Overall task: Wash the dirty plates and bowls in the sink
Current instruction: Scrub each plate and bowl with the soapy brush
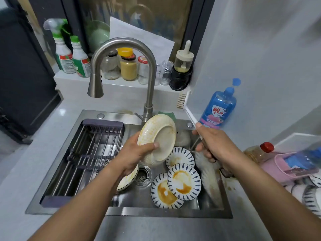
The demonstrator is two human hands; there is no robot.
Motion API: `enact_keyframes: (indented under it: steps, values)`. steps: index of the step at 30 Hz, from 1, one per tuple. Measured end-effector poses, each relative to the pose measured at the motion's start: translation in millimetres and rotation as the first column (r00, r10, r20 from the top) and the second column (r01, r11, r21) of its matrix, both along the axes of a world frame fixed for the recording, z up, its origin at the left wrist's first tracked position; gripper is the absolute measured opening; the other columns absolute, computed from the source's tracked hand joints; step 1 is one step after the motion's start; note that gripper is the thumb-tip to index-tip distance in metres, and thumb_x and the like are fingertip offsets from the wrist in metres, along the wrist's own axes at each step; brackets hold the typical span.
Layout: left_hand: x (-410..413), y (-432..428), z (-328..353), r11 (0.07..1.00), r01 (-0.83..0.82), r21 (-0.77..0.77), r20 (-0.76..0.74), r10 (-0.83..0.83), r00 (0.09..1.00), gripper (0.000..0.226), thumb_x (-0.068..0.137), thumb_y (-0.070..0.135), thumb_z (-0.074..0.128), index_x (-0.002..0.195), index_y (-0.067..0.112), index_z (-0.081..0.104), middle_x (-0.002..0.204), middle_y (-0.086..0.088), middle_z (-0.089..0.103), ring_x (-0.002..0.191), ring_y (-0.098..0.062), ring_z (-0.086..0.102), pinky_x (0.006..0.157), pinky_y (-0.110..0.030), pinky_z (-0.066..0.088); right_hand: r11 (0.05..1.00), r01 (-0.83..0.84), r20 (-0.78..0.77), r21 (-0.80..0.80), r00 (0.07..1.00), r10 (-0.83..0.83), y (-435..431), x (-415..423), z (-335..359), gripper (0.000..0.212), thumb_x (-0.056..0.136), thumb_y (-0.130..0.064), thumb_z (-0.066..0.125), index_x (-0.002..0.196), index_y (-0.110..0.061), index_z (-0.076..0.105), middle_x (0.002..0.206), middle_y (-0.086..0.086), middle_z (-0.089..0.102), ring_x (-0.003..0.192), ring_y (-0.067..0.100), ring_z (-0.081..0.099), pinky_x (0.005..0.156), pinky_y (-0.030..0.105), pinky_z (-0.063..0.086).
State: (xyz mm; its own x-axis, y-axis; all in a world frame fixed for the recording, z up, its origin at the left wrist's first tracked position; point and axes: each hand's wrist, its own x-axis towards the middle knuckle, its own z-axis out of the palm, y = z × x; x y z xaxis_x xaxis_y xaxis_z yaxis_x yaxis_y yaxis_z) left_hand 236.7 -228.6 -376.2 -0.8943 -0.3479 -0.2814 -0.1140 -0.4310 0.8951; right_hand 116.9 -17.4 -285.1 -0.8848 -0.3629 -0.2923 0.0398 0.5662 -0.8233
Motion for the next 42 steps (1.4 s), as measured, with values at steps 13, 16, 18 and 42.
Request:
enact_keyframes:
  steps: [13, 16, 18, 42]
  values:
    - [-35, 31, -84, 0.183, 0.353, -0.918, 0.263, -0.385, 0.885, 0.054, 0.098, 0.022, 0.06, 0.148, 0.038, 0.049, 0.152, 0.019, 0.05, 0.139, -0.007, 0.046, 0.114, -0.025, 0.039, 0.99, -0.032, -0.073, 0.14, 0.996, 0.042, 2, -14, -90, 0.036, 0.099, -0.045, 0.058, 0.084, -0.014, 0.069, 0.071, 0.011, 0.066, 0.056, 0.014, 0.054, 0.058, 0.036, 0.048]
    - [-46, 39, -118, 0.093, 0.43, -0.898, 0.366, -0.387, 0.847, 0.058, 0.101, 0.015, 0.054, 0.154, 0.035, 0.042, 0.161, 0.013, 0.038, 0.149, -0.01, 0.033, 0.121, -0.026, 0.026, 0.976, -0.109, -0.08, 0.189, 0.989, 0.126, 8, -22, -115, 0.039, 0.101, -0.044, 0.054, 0.076, -0.015, 0.065, 0.063, 0.007, 0.062, 0.056, 0.013, 0.054, 0.062, 0.037, 0.05]
    - [-53, 42, -133, 0.052, 0.44, -0.896, 0.392, -0.369, 0.842, 0.059, 0.101, 0.013, 0.051, 0.155, 0.036, 0.04, 0.163, 0.013, 0.033, 0.151, -0.01, 0.028, 0.121, -0.024, 0.021, 0.958, -0.16, -0.047, 0.238, 0.983, 0.176, 10, -26, -128, 0.044, 0.101, -0.047, 0.051, 0.066, -0.022, 0.061, 0.057, 0.0, 0.06, 0.054, 0.01, 0.052, 0.062, 0.034, 0.047]
    - [-86, 42, -270, -0.001, 0.71, -0.704, 0.709, -0.062, 0.703, 0.092, 0.095, -0.008, 0.051, 0.163, 0.032, 0.002, 0.172, 0.0, 0.002, 0.158, -0.021, 0.002, 0.128, -0.044, 0.015, 0.948, -0.241, 0.376, 0.207, 0.914, 0.151, 7, -55, -212, 0.044, 0.097, -0.056, 0.054, 0.092, -0.015, 0.07, 0.058, 0.0, 0.06, 0.042, 0.008, 0.049, 0.046, 0.024, 0.039]
